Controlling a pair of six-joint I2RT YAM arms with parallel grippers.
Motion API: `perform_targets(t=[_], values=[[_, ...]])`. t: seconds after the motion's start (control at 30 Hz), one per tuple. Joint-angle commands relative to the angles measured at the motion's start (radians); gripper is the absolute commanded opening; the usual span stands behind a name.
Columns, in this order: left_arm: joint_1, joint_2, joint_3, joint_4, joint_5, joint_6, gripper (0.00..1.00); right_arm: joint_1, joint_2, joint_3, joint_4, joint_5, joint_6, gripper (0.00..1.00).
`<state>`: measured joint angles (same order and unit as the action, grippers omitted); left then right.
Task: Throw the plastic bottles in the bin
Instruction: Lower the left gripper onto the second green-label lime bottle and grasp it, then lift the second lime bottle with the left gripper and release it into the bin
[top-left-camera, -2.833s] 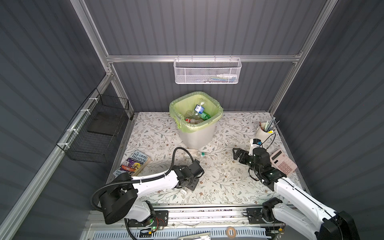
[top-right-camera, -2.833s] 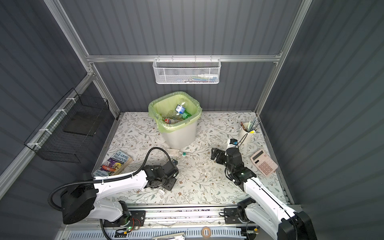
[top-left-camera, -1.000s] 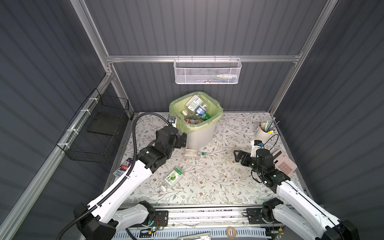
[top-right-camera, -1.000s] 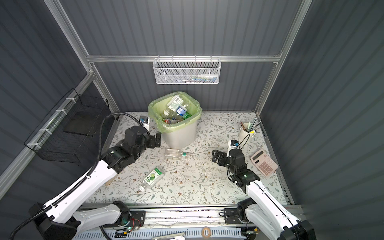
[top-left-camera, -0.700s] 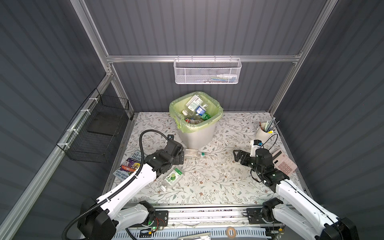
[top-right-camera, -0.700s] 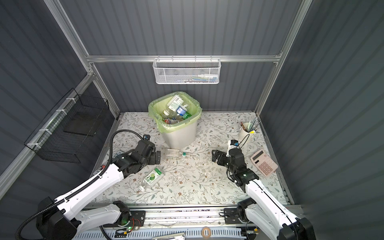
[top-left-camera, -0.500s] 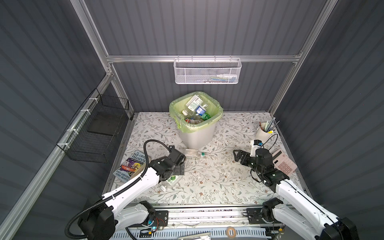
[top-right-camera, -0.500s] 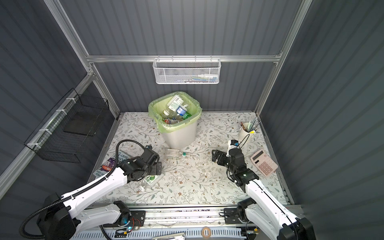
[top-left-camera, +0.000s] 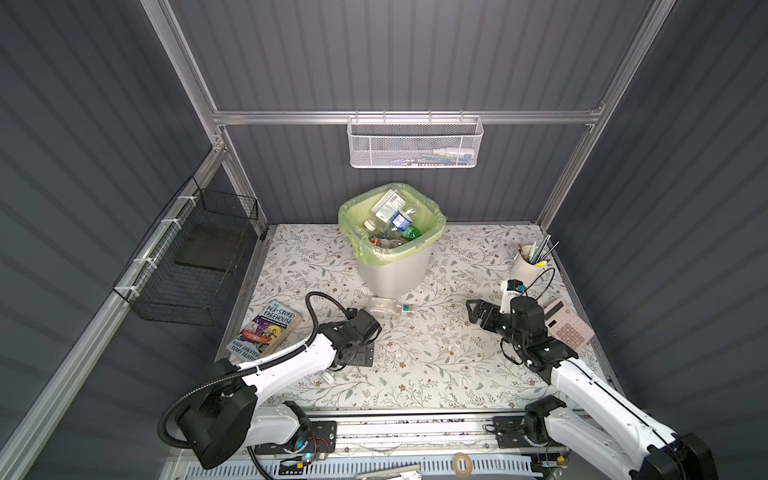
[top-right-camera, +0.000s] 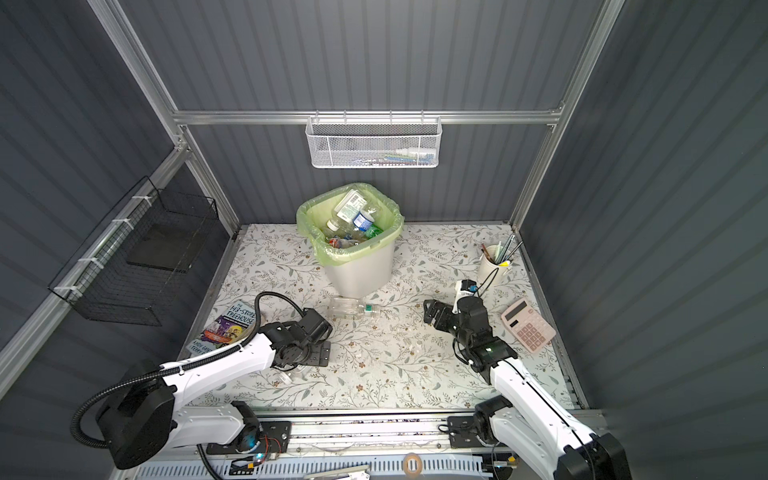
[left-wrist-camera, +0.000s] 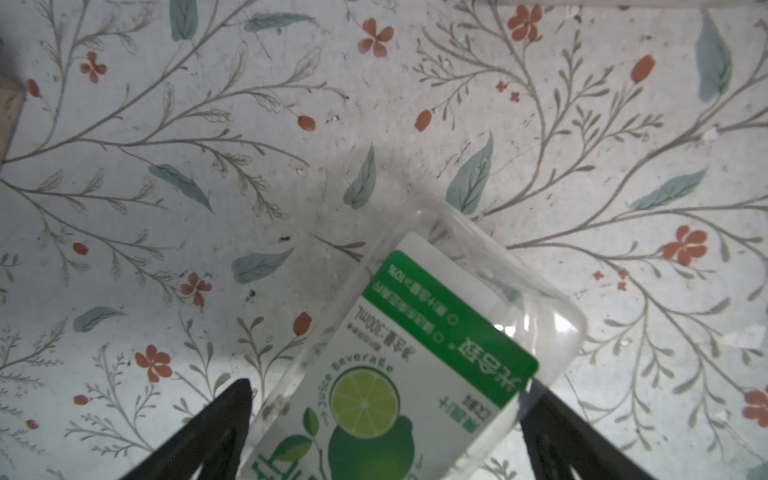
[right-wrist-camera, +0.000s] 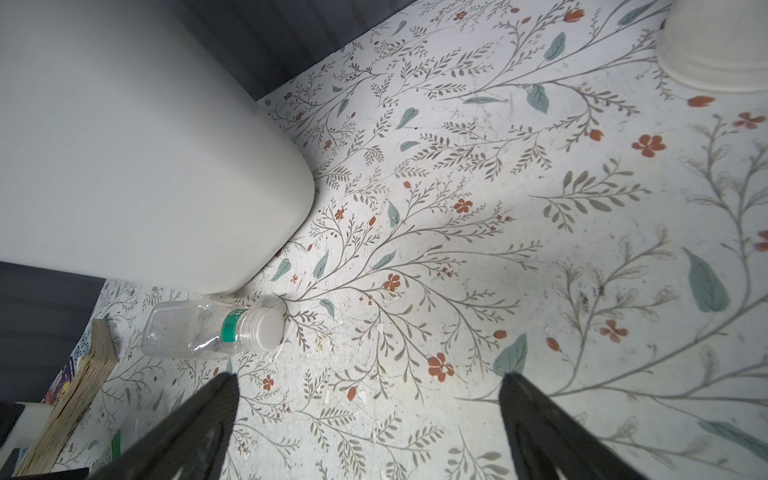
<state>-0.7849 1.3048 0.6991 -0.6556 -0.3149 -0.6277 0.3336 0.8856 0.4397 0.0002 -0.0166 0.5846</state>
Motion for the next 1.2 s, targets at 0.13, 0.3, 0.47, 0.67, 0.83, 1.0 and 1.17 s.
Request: perform_targets(t=[0.13, 0.3, 0.47, 0.67, 0.83, 1.0, 1.17], values=[[-0.002, 0.041, 0.017, 0.044, 0.037, 0.026, 0.93, -0.002, -0.01, -0.002, 0.0, 0.014, -0.001, 0.99], [-0.001, 0.056, 0.014, 0.069, 0.053, 0.029, 0.81, -0.005, -0.011, -0.004, 0.0, 0.014, -0.004, 0.99], [-0.002, 0.037, 0.001, 0.1, 0.068, 0.025, 0.73, -0.004, -0.019, -0.009, -0.003, 0.017, -0.008, 0.99], [-0.002, -0.052, -0.019, 0.143, 0.07, 0.012, 0.61, -0.007, -0.044, -0.02, -0.012, 0.035, -0.014, 0.99], [0.0, -0.234, -0.03, 0.193, 0.035, 0.007, 0.54, -0.014, -0.079, -0.033, -0.022, 0.052, -0.012, 0.99], [-0.002, -0.417, 0.071, 0.204, -0.095, 0.119, 0.51, -0.022, -0.135, -0.042, -0.047, 0.089, -0.018, 0.99], [-0.001, -0.475, 0.255, 0.315, -0.213, 0.375, 0.48, -0.027, -0.208, -0.045, -0.078, 0.136, -0.018, 0.99]])
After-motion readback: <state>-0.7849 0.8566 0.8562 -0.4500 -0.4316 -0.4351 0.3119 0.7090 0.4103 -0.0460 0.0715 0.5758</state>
